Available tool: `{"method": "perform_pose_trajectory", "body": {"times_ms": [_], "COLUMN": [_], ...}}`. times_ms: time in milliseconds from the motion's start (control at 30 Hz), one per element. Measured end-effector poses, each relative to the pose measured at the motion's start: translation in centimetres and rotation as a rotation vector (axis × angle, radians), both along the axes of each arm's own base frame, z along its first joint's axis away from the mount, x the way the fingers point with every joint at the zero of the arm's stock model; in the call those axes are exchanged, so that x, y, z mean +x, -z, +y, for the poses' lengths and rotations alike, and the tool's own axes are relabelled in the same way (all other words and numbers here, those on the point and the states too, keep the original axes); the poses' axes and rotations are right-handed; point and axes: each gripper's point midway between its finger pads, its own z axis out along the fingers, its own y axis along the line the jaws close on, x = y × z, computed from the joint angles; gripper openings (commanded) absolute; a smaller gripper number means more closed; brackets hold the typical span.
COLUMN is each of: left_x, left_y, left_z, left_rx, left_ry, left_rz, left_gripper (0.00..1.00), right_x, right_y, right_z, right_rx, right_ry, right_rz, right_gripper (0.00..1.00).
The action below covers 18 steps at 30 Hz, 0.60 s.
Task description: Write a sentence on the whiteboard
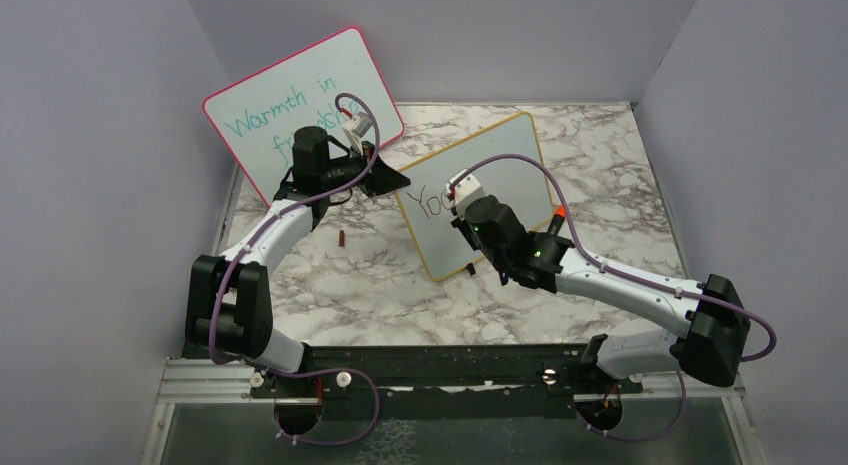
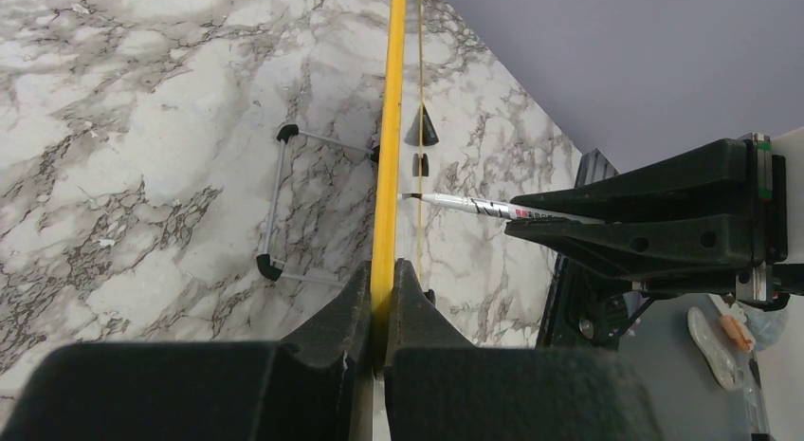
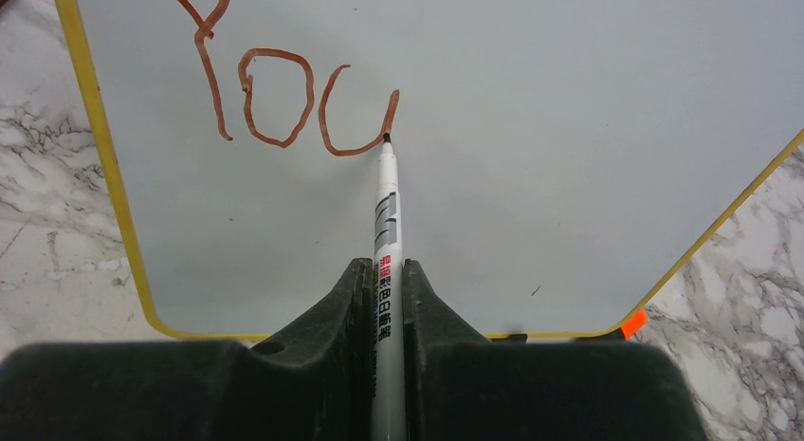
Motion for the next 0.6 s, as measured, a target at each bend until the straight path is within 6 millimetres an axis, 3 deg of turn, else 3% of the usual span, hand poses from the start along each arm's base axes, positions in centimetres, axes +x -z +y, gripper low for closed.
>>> {"method": "perform_pose_trajectory", "body": {"times_ms": [600], "left_x": [0.0], "left_y": [-0.01], "left_z": [-0.01], "left_rx": [0.001], "left_ry": [0.002], "left_rz": [-0.002], "left_gripper": [0.0], "right_x": [-0.32], "right_y": [0.67], "right_z": [-0.52], "right_rx": [-0.026], "right_ry": [0.002], "right_rz": [0.017], "right_gripper": [0.01]}}
